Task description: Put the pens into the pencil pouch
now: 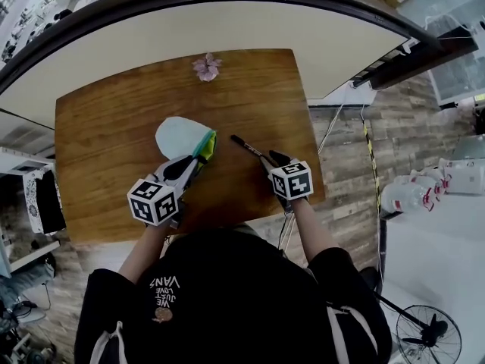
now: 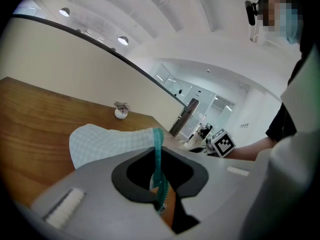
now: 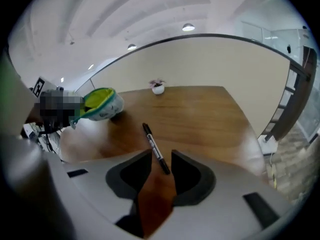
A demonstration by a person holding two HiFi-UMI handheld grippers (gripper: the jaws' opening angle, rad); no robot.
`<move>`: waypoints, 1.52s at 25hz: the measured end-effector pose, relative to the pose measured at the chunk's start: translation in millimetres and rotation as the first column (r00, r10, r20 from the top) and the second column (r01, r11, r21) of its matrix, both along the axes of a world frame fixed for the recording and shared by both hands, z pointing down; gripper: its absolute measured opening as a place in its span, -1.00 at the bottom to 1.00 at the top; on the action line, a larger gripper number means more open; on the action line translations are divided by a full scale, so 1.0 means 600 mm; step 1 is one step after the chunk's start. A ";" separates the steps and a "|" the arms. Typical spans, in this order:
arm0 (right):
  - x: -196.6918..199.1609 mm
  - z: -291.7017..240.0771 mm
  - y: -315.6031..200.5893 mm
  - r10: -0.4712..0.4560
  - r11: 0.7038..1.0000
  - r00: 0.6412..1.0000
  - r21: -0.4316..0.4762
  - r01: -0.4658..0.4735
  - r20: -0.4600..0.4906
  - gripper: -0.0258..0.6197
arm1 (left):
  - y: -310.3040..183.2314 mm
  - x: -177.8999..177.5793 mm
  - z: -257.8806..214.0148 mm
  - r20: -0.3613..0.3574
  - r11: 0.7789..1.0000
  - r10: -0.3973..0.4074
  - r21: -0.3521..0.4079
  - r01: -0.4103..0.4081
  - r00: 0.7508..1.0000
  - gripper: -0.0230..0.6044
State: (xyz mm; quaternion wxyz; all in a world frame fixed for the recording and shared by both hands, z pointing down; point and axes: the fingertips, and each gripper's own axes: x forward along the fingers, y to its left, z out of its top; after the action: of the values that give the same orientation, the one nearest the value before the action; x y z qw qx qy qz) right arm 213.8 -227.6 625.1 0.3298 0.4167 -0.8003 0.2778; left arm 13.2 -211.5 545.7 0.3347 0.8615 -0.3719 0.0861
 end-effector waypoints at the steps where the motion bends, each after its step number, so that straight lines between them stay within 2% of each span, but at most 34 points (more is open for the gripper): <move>1: 0.003 0.008 0.001 -0.017 1.000 1.000 -0.006 0.016 -0.007 -0.64 | 0.000 0.000 0.002 0.003 1.000 -0.010 -0.003 0.010 1.000 -0.78; 10: -0.015 0.040 0.000 -0.146 0.989 0.987 -0.004 0.146 -0.060 -0.63 | 0.007 0.000 0.012 0.017 0.998 -0.061 -0.020 0.061 0.998 -0.78; 13: -0.015 0.047 0.000 -0.151 0.988 0.983 0.007 0.152 -0.104 -0.63 | 0.008 -0.006 0.011 0.015 0.998 -0.062 -0.022 0.063 0.998 -0.78; 16: -0.009 0.048 -0.001 -0.115 0.993 0.986 0.018 0.118 -0.119 -0.75 | 0.012 -0.011 0.010 0.014 0.998 -0.052 -0.025 0.052 0.999 -0.78; 19: -0.008 0.042 0.004 -0.064 0.997 0.992 0.023 0.067 -0.113 -0.77 | 0.013 -0.016 0.008 0.015 0.999 -0.034 -0.024 0.034 0.999 -0.78; 27: -0.033 -0.020 0.046 0.078 0.994 0.997 0.073 -0.078 -0.006 -0.78 | 0.016 -0.016 0.007 0.008 0.999 0.034 -0.013 -0.034 0.999 -0.78; 34: -0.086 -0.084 0.100 0.140 0.982 0.986 0.118 -0.150 0.092 -0.78 | 0.026 -0.013 0.004 0.001 0.995 0.097 -0.004 -0.097 0.995 -0.78; 38: -0.122 -0.106 0.136 0.140 0.980 0.983 0.127 -0.155 0.121 -0.78 | 0.037 -0.018 0.006 0.016 0.991 0.134 -0.003 -0.134 0.991 -0.78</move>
State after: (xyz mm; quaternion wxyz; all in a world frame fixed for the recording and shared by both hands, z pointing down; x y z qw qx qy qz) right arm 140.8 -145.8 561.3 0.2336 0.4803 -0.8014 0.2691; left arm 2.3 -189.3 549.5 0.3259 0.8835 -0.3160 0.1158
